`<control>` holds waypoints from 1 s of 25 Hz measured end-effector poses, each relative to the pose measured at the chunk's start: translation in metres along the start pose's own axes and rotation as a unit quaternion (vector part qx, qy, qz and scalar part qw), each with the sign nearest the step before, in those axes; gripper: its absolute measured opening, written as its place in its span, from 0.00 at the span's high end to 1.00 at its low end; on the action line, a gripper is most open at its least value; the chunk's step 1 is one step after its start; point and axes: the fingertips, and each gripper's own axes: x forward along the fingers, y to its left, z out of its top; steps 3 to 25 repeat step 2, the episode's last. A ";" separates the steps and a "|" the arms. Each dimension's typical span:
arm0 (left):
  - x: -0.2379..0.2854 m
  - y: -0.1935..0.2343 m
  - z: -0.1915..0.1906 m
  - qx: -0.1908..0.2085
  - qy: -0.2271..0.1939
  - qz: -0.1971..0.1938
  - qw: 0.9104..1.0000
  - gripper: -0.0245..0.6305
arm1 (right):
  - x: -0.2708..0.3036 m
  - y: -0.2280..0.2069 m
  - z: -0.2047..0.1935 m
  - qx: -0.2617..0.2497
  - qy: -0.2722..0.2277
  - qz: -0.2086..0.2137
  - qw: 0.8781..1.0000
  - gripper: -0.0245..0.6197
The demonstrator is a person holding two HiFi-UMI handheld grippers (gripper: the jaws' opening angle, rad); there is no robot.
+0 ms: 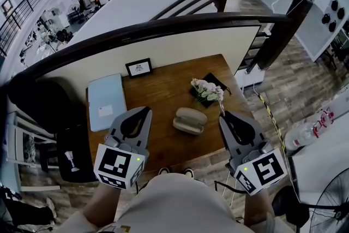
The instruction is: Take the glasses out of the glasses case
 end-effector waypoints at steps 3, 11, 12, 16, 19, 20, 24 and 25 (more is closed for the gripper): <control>0.000 -0.001 0.001 0.001 0.000 0.000 1.000 0.96 | -0.001 -0.002 0.001 0.000 -0.002 -0.001 1.000 0.90; 0.000 -0.001 0.001 0.001 0.000 0.000 1.000 0.96 | -0.001 -0.002 0.001 0.000 -0.002 -0.001 1.000 0.90; 0.000 -0.001 0.001 0.001 0.000 0.000 1.000 0.96 | -0.001 -0.002 0.001 0.000 -0.002 -0.001 1.000 0.90; 0.000 -0.001 0.001 0.001 0.000 0.000 1.000 0.96 | -0.001 -0.002 0.001 0.000 -0.002 -0.001 1.000 0.90; 0.000 -0.001 0.001 0.001 0.000 0.000 1.000 0.96 | -0.001 -0.002 0.001 0.000 -0.002 -0.001 1.000 0.90; 0.000 -0.001 0.001 0.001 0.000 0.000 1.000 0.96 | -0.001 -0.002 0.001 0.000 -0.002 -0.001 1.000 0.90; 0.000 -0.001 0.001 0.001 0.000 0.000 1.000 0.96 | -0.001 -0.002 0.001 0.000 -0.002 -0.001 1.000 0.90; 0.000 -0.001 0.001 0.001 0.000 0.000 1.000 0.96 | -0.001 -0.002 0.001 0.000 -0.002 -0.001 1.000 0.90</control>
